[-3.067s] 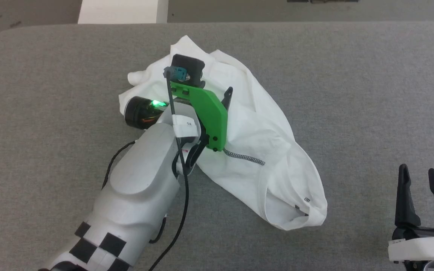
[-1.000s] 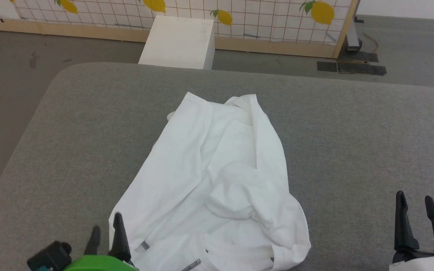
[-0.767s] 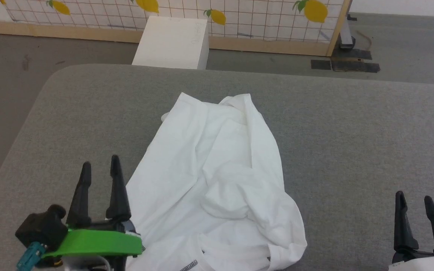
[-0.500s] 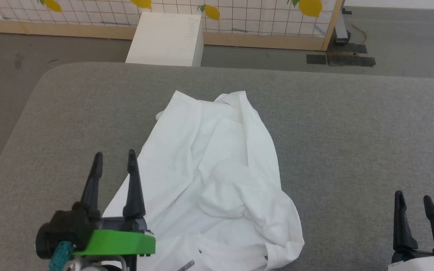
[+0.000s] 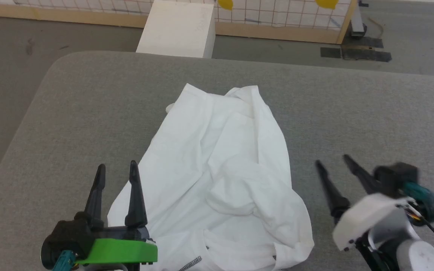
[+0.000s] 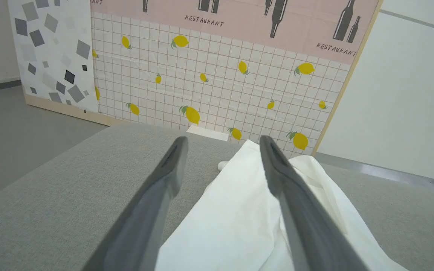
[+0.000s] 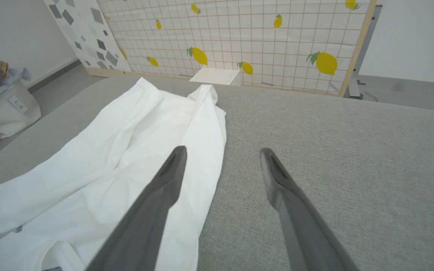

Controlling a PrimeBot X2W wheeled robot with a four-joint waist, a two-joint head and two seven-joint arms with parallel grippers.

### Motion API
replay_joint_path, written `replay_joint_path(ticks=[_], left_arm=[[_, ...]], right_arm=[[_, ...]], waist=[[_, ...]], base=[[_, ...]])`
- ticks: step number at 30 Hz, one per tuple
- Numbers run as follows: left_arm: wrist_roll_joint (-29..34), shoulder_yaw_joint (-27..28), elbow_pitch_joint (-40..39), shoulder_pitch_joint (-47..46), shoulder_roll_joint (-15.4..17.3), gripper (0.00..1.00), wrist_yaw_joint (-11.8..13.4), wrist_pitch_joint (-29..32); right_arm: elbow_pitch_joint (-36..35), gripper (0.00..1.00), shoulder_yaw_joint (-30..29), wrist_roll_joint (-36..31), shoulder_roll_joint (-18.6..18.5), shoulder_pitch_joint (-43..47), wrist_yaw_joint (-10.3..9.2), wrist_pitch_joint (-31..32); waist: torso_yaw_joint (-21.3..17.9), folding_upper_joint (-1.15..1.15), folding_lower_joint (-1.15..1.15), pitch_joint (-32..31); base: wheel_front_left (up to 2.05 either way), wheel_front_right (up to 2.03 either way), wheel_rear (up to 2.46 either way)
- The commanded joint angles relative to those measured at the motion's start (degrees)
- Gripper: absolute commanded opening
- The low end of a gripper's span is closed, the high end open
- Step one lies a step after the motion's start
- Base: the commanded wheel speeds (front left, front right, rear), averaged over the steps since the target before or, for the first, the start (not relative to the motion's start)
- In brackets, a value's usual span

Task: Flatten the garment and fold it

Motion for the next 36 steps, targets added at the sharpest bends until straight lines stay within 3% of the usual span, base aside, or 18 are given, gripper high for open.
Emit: replay_joint_path(ticks=[1, 4, 8, 12, 17, 18, 20, 21, 29, 36], left_arm=[[0.3, 0.2, 0.3, -0.3, -0.5, 1.0, -0.6, -0.2], [0.2, 0.0, 1.2, -0.7, -1.2, 1.0, -1.7, -0.2], [0.1, -0.3, 2.3, -1.0, -1.7, 1.0, -2.6, -0.2], [-0.2, -0.5, 3.2, -1.4, -1.9, 1.0, -3.1, -0.2], [-0.4, -0.6, 4.0, -1.8, -2.0, 1.0, -3.4, -0.2], [-0.6, -0.7, 4.2, -1.9, -2.0, 1.0, -3.4, -0.2], [-1.0, -1.0, 4.4, -2.0, -2.0, 1.0, -3.3, -0.2], [-1.2, -1.1, 4.6, -2.0, -2.1, 1.0, -3.2, -0.2], [-1.8, -0.6, 5.1, -1.5, -2.1, 1.0, -2.9, -0.2], [-1.9, -0.1, 5.4, -0.8, -2.1, 1.0, -2.7, -0.2]], right_arm=[[0.3, 1.0, 1.9, 0.6, -1.7, -1.8, -0.08, 3.8], [1.4, 1.0, 6.4, 2.6, -5.7, -4.5, -0.08, 13.8], [2.8, 1.0, 10.8, 4.2, -10.6, -6.3, -0.08, 21.5], [4.6, 1.0, 13.8, 5.3, -13.0, -6.4, -0.08, 23.6], [7.8, 1.0, 16.4, 6.2, -13.2, -5.7, -0.08, 24.0], [8.4, 0.6, 16.7, 5.9, -13.2, -5.7, -0.08, 23.6], [9.5, 0.12, 16.0, 5.9, -12.5, -6.0, -0.08, 21.8], [10.0, 0.0, 15.4, 5.5, -12.0, -6.3, -0.08, 20.5], [8.3, 0.0, 9.4, 5.0, -9.4, -10.2, -0.08, 13.6], [0.4, 0.0, -4.8, 3.6, -6.4, -9.9, -0.08, 10.0]], waist=[[0.9, 0.0, 0.0, 0.6], [2.1, 0.0, 0.0, 1.2], [3.9, 0.0, 0.0, 1.9], [5.6, 0.0, 0.0, 2.3], [6.7, 0.0, 0.0, 2.3], [6.8, 0.0, 0.0, 2.3], [6.9, 0.0, 0.0, 2.2], [6.9, 0.0, 0.0, 2.0], [4.2, 0.0, 0.0, 0.2], [0.6, 0.0, 0.0, -1.2]], base=[[0.0, 0.0, 0.0], [0.0, 0.0, 0.0], [0.0, 0.0, 0.0], [0.0, 0.0, 0.0], [0.0, 0.0, 0.0], [0.0, 0.0, 0.0], [0.0, 0.0, 0.0], [0.0, 0.0, 0.0], [0.0, 0.0, 0.0], [0.0, 0.0, 0.0]])
